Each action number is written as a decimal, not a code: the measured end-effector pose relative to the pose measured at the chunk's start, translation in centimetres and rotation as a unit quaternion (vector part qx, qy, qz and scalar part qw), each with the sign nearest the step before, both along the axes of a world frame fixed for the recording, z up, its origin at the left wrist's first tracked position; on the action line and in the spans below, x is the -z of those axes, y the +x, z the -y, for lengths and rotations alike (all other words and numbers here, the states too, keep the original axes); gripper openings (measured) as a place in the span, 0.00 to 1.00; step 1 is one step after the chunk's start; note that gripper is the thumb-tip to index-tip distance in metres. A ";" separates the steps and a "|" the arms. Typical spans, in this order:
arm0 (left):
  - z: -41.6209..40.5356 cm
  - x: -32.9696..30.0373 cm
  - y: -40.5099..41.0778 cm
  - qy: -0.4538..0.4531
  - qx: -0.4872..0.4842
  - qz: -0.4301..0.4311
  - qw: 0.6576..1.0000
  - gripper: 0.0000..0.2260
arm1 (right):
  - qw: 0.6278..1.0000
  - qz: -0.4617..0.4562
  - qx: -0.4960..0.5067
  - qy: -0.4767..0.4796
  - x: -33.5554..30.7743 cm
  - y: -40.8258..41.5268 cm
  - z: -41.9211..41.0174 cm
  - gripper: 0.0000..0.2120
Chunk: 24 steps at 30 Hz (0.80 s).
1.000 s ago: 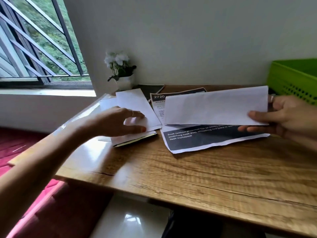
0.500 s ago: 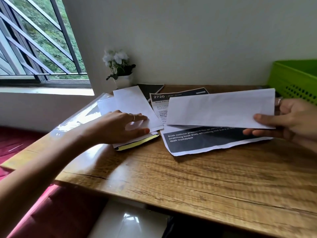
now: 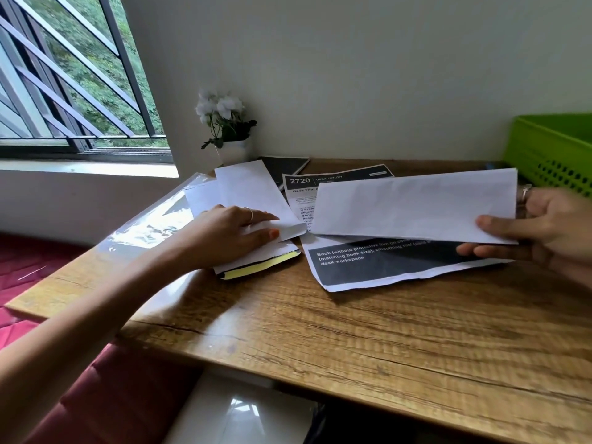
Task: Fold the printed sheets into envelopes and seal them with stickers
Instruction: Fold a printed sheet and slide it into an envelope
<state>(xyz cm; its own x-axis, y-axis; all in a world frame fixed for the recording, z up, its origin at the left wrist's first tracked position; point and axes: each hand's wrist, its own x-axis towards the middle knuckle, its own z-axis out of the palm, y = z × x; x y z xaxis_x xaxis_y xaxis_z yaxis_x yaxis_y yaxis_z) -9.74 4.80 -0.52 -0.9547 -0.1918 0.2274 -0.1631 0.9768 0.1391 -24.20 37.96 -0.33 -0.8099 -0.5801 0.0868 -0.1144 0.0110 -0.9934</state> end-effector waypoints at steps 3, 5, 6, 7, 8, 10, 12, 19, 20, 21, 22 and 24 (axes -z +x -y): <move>0.2 -0.2 -0.1 0.008 0.008 -0.004 1.000 0.18 | 1.000 -0.009 -0.001 -0.003 -0.2 0.1 0.1 0.46; 0.0 -0.5 -0.2 0.015 0.013 -0.015 1.000 0.17 | 1.000 -0.012 0.000 -0.006 -0.4 0.1 0.0 0.47; -0.1 -0.6 -0.3 0.025 0.014 -0.024 0.999 0.16 | 1.000 -0.012 0.001 -0.007 -0.5 0.1 0.0 0.47; -0.2 -0.8 -0.3 0.038 0.014 -0.034 0.999 0.15 | 1.000 -0.012 0.000 -0.007 -0.5 0.1 -0.1 0.48; -0.2 -0.9 -0.4 0.047 0.017 -0.046 0.998 0.14 | 1.000 -0.012 -0.001 -0.006 -0.5 0.1 -0.1 0.48; -0.2 -1.1 -0.5 0.044 0.030 -0.058 0.997 0.12 | 1.000 -0.011 -0.003 -0.007 -0.5 0.1 -0.2 0.48; -0.4 -1.1 -0.5 0.015 0.043 -0.062 0.997 0.12 | 1.000 -0.012 -0.003 -0.006 -0.6 0.1 -0.1 0.48; -0.4 -1.0 -0.2 -0.063 0.052 -0.024 0.996 0.35 | 1.000 -0.010 0.002 0.002 -0.4 0.1 -0.2 0.47; -0.2 -1.1 -0.3 -0.064 0.060 -0.024 0.996 0.36 | 1.000 -0.011 0.004 0.003 -0.4 0.0 -0.3 0.47; -0.1 -1.2 -0.3 -0.060 0.068 -0.021 0.996 0.36 | 1.000 -0.012 0.005 0.004 -0.4 0.1 -0.2 0.47; 0.0 -1.3 -0.4 -0.052 0.077 -0.014 0.996 0.35 | 1.000 -0.012 0.006 0.003 -0.4 0.1 -0.3 0.47; 0.3 -1.7 -0.5 -0.017 0.097 0.008 0.995 0.34 | 1.000 -0.009 0.005 -0.001 -0.4 0.1 -0.2 0.48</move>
